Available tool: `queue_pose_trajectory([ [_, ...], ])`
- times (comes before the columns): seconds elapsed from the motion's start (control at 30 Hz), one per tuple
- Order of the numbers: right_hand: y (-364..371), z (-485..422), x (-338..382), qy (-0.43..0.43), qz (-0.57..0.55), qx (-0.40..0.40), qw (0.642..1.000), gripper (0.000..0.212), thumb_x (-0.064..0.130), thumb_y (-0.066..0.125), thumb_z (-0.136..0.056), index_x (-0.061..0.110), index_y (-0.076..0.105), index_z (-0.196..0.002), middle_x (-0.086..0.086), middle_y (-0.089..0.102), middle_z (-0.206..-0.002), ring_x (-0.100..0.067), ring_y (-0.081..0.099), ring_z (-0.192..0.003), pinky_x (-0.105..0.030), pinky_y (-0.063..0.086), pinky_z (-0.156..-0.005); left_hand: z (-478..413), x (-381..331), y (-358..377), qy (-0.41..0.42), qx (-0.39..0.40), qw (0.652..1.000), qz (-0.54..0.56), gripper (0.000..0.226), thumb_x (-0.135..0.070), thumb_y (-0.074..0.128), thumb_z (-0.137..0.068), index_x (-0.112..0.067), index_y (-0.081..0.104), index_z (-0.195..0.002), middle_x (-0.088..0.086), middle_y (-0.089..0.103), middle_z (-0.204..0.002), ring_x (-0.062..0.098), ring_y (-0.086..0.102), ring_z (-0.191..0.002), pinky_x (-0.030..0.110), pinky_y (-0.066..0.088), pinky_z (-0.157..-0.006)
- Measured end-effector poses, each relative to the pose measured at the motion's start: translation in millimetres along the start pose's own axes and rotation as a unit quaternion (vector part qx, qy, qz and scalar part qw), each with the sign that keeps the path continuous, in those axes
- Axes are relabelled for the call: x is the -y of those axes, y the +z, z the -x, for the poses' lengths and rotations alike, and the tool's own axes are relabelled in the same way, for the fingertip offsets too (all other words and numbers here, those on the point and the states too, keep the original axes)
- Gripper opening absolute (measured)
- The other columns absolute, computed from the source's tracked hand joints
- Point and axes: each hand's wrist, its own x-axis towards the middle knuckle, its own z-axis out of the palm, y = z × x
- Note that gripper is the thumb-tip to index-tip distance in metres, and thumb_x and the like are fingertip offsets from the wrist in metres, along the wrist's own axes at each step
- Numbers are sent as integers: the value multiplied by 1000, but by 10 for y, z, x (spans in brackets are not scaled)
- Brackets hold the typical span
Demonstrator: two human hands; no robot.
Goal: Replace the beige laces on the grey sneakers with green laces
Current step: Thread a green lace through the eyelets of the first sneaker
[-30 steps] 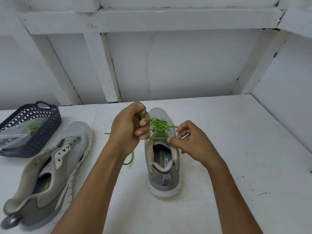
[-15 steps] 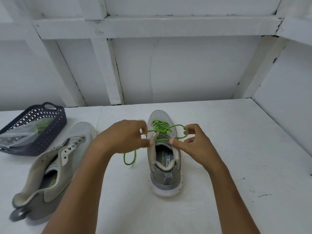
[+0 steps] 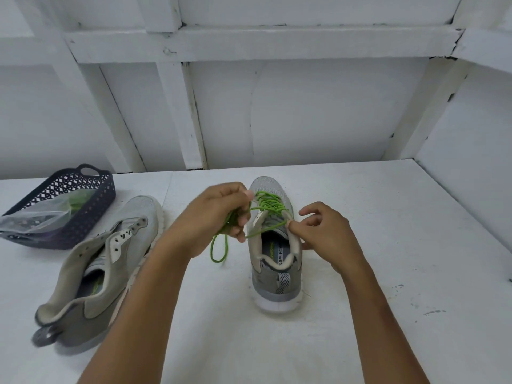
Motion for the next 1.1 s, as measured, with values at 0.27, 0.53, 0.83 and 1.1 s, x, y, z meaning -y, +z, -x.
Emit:
queue_pose_trajectory([
  [0.27,72,115,177,-235,158,78,956,32,16,68,-84,35,66,-109,16,46,-129,-5,30,-128,-23,29,-103,64,68,-38,-24,98,984,-149,9,-11,60,-97,-10,62,-89,12,64,-85,17,59,-65,34,55,-55],
  [0.53,155,96,206,-236,171,44,956,13,21,63,-93,25,70,-102,10,55,-104,-5,41,-107,0,29,-84,-112,240,-287,-64,-49,898,-432,28,-35,71,-88,-26,54,-109,-11,62,-94,11,60,-82,28,49,-67],
  [0.83,221,45,256,-212,177,-1,961,10,24,61,-93,20,71,-92,8,59,-87,-12,52,-88,-23,41,-77,-179,400,-669,-95,-28,960,-262,13,-18,60,-96,-22,65,-107,2,70,-86,11,57,-63,26,49,-56],
  [1.1,322,27,346,-167,228,8,959,23,46,65,-88,28,74,-76,13,46,-76,-3,49,-70,-18,32,-59,-487,895,-842,-162,-121,776,-598,46,-7,47,-93,-7,43,-139,17,44,-133,36,57,-109,38,49,-86],
])
